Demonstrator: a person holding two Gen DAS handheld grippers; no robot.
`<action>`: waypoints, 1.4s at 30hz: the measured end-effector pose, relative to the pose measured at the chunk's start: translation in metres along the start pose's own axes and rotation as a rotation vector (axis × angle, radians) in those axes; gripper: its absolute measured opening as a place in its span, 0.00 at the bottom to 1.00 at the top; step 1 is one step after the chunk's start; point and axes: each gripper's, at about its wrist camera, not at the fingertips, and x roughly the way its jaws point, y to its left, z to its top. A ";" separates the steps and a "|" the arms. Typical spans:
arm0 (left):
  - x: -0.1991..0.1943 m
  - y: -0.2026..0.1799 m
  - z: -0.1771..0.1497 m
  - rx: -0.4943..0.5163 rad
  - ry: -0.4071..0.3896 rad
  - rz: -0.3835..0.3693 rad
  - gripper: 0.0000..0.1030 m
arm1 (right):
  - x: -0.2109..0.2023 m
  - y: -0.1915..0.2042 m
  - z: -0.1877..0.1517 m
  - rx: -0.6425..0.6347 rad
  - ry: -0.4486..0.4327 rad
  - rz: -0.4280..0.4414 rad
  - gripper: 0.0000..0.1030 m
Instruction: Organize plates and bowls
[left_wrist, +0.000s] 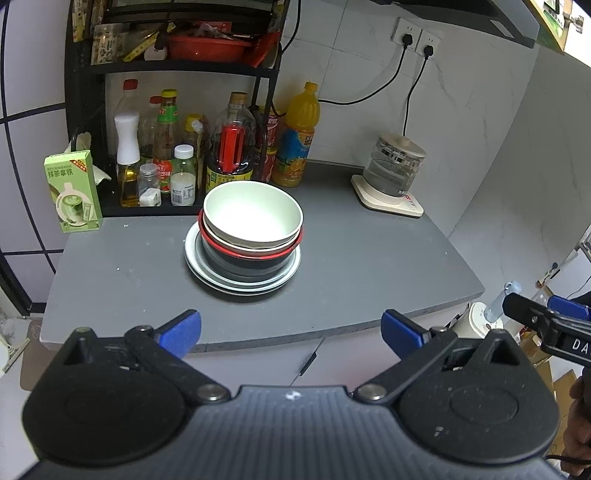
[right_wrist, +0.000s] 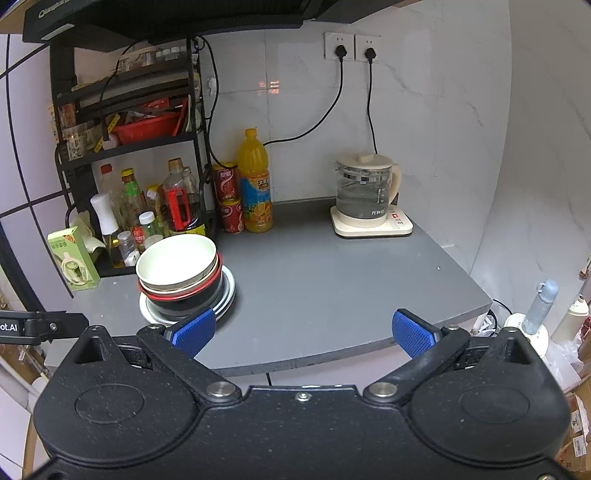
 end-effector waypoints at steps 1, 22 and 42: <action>0.002 0.000 0.000 -0.002 0.003 0.001 1.00 | 0.001 0.000 0.000 -0.001 0.004 0.000 1.00; 0.017 -0.020 0.004 0.035 0.026 -0.032 1.00 | 0.009 -0.007 0.001 0.004 0.036 0.020 1.00; 0.025 -0.015 0.011 0.063 0.039 -0.016 1.00 | 0.017 -0.005 0.004 0.011 0.049 0.037 1.00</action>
